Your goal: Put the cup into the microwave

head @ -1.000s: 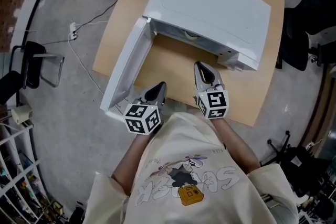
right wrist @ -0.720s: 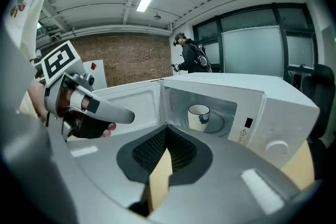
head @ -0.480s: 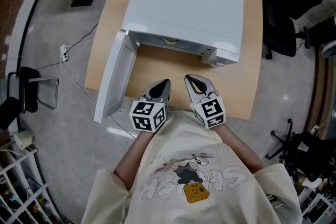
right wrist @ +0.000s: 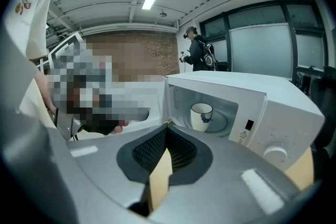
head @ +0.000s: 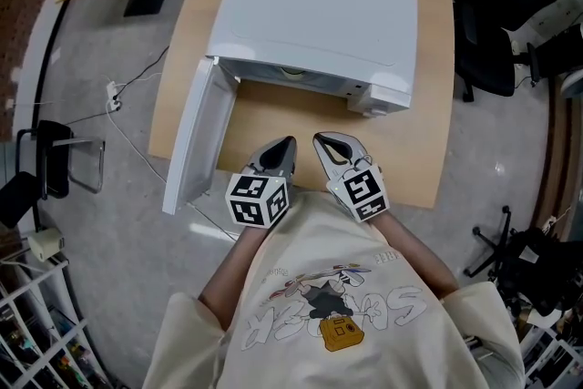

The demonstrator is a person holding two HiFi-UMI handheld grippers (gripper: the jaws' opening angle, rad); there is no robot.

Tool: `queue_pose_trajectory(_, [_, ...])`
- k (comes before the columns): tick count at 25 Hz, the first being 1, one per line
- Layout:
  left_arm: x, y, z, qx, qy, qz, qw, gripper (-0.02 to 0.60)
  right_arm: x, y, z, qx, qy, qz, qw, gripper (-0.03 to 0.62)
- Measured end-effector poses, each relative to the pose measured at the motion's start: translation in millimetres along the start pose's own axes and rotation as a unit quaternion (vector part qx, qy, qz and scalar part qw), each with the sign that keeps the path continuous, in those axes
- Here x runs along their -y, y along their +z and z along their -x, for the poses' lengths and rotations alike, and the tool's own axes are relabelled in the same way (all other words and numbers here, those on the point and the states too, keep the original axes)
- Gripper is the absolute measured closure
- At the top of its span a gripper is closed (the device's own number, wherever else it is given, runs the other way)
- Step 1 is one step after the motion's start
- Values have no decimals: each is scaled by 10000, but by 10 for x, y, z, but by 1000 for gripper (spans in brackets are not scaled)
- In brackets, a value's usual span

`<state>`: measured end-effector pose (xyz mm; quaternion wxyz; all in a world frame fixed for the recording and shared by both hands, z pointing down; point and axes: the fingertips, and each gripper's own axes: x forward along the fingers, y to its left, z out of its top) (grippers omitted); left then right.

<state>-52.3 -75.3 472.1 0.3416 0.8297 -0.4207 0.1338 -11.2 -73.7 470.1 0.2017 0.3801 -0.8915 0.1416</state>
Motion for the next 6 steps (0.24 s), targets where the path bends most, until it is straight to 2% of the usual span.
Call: queue_pose_trajectory(6, [-45,-13,42,40,103,77,9999,577,-85,-16,-39,-18,215,114,9997,589])
